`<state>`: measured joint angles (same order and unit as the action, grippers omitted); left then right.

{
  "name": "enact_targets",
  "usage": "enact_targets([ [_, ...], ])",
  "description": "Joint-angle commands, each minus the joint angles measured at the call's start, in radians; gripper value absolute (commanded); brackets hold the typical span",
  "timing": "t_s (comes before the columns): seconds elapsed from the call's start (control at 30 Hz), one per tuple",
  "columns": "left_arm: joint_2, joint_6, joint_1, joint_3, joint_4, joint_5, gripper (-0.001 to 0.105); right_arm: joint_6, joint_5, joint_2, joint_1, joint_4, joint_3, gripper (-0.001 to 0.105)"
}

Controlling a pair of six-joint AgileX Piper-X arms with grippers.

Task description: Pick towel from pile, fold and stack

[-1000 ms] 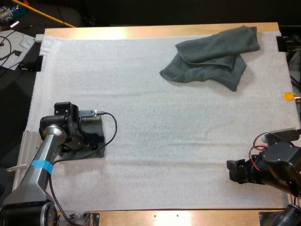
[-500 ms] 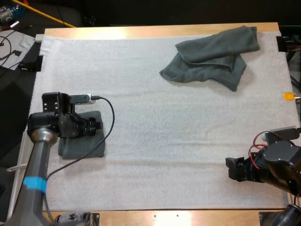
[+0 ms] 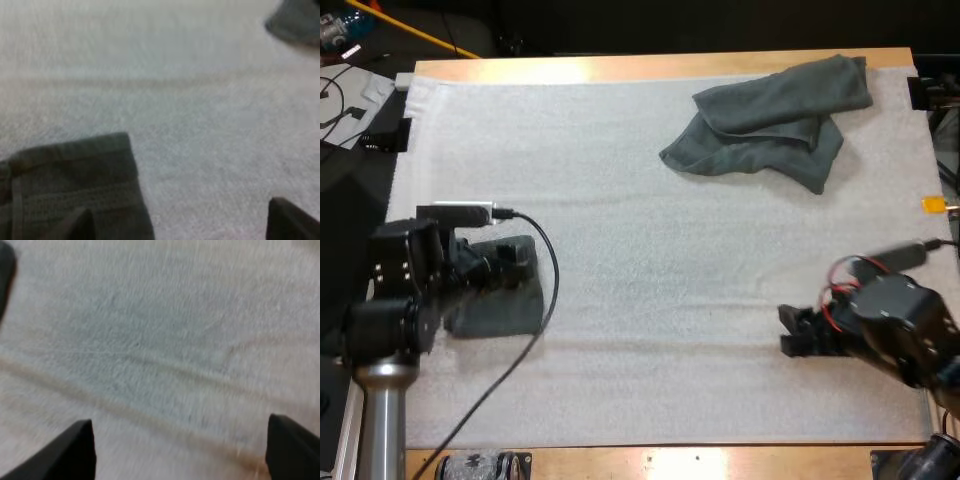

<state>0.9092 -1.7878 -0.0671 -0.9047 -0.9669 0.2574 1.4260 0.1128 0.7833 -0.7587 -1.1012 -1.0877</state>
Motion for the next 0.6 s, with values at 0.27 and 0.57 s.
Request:
enact_targets([
  [0.27, -0.093, -0.002, 0.044, -0.005, -0.057, -0.005, 0.067, 0.1, 0.027, 0.111, 0.104, 0.098, -0.001, 0.068],
  [0.57, -0.14, 0.01, 0.057, -0.009, -0.094, -0.012, 0.067, 0.193, -0.049, 0.148, 0.413, 0.105, -0.001, 0.068],
])
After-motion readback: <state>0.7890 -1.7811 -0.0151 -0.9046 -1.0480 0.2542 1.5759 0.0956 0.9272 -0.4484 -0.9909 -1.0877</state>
